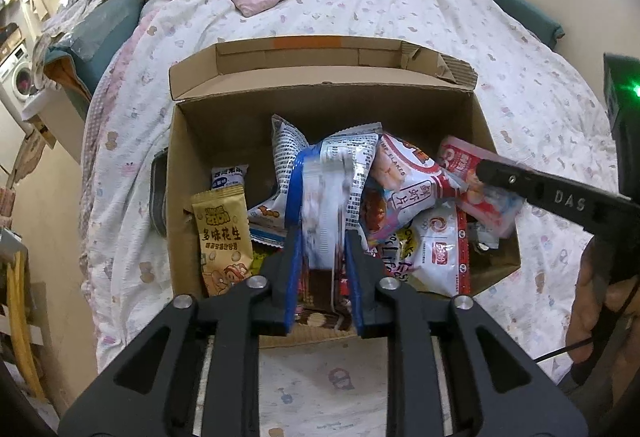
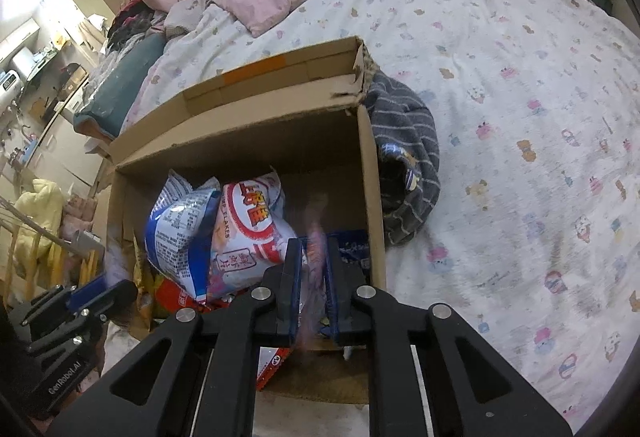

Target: Organize snacks

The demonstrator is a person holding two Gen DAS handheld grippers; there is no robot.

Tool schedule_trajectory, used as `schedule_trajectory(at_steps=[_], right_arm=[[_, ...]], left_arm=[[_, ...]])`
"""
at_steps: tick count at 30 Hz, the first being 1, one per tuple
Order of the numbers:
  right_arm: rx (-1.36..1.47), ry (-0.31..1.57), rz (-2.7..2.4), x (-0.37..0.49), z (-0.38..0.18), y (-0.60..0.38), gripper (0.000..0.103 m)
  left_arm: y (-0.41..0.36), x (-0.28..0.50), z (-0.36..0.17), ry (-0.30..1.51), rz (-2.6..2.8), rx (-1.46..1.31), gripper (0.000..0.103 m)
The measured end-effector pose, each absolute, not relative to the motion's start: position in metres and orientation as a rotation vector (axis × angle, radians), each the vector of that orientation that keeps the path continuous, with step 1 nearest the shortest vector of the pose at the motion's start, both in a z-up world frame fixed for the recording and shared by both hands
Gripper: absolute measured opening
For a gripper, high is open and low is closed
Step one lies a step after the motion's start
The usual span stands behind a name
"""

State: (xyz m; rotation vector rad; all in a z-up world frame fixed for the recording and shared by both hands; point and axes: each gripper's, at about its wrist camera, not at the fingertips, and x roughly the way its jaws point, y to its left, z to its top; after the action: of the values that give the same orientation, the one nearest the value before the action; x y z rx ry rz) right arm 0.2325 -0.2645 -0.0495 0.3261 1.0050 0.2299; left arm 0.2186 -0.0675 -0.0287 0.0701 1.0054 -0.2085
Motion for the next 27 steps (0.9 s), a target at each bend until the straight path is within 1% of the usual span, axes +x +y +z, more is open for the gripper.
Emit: schedule_trajectory(at_steps=[1,3,4,5,6,7,8,13,16,18,23,25,26,27], right_arm=[[0.329,1.000,0.234,0.232,-0.048,-0.265,0.014],[0.332,0.991,0.235,0.230,-0.043,-0.265,0.016],[0.331,0.989,0.231,0.229,-0.042,-0.266,0.020],[0.331,0.988,0.224,0.228,-0.040,-0.267,0.039],[0.337,0.988,0.222,0.227,-0.039,-0.268,0.068],[0.356,0.976,0.225,0.225,-0.037,-0.270,0.078],[0.373,0.958,0.230,0.223,-0.035,-0.272,0.082],[0.386,0.905,0.262,0.205,-0.016,-0.272,0.082],[0.389,0.882,0.279,0.190,-0.005,-0.270,0.087],[0.380,0.850,0.288,0.178,0.005,-0.267,0.091],[0.280,0.811,0.290,0.154,0.019,-0.250,0.093],[0.282,0.795,0.295,0.143,0.021,-0.247,0.098],[0.286,0.788,0.300,0.137,0.022,-0.246,0.100],[0.283,0.783,0.298,0.132,0.022,-0.244,0.100]], left_arm=[[-0.067,0.218,-0.028,1.005,-0.208,0.065,0.034],[-0.065,0.215,-0.026,1.003,-0.215,0.042,0.066],[-0.064,0.214,-0.026,1.002,-0.222,0.030,0.071],[-0.063,0.213,-0.025,0.998,-0.224,0.021,0.075],[-0.063,0.212,-0.024,0.995,-0.224,0.019,0.075],[-0.062,0.211,-0.023,0.993,-0.222,0.018,0.076],[-0.061,0.211,-0.021,0.991,-0.214,0.018,0.076],[-0.048,0.206,-0.011,0.958,-0.129,0.000,0.075],[-0.042,0.196,0.000,0.910,-0.094,0.010,0.075],[-0.040,0.191,0.005,0.881,-0.098,0.030,0.076],[-0.029,0.179,0.014,0.876,-0.078,-0.001,0.077],[-0.023,0.169,0.018,0.858,-0.071,-0.030,0.086],[-0.021,0.164,0.020,0.846,-0.068,-0.043,0.094],[-0.018,0.159,0.022,0.834,-0.072,-0.053,0.097]])
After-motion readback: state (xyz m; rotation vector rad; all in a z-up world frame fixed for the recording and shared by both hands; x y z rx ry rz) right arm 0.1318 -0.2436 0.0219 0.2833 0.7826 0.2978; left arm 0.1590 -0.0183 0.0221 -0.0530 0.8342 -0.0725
